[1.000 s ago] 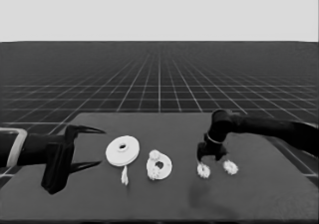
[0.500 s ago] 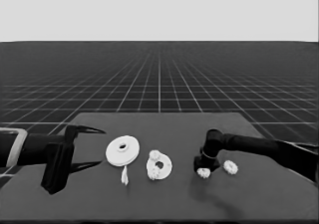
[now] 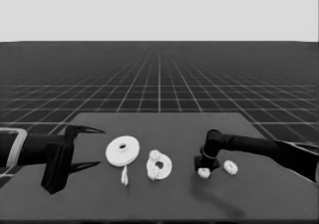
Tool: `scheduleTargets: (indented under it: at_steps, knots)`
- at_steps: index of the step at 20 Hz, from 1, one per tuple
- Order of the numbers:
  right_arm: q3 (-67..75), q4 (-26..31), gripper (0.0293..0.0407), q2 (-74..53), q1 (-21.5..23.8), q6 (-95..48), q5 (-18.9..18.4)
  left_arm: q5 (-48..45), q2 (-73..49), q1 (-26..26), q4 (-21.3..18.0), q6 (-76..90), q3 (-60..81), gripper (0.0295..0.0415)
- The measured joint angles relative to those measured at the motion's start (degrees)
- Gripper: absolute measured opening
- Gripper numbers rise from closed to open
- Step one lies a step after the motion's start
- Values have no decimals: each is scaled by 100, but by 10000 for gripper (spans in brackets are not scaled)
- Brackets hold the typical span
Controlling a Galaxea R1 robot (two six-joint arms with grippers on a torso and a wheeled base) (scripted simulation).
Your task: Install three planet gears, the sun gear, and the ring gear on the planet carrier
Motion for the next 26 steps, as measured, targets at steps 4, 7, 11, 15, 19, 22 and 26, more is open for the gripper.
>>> scheduleTargets:
  at_steps: [4,7,11,15,19,22,26]
  knots:
    - [635,653,312,-242,734,275,-418,0,0,0,0,0,0,385]
    - [764,995,312,-288,1124,333,-550,0,0,0,0,0,0,385]
    - [777,1075,312,-293,1203,338,-576,0,0,0,0,0,0,385]
    - [-508,1103,313,1883,1278,1240,-763,0,0,0,0,0,0,385]
    - [-1147,1122,313,2459,1285,1149,-747,0,0,0,0,0,0,385]
    - [-1227,1124,313,2515,1284,1131,-744,0,0,0,0,0,0,385]
    - [-1732,376,313,2658,487,831,-483,0,0,0,0,0,0,385]
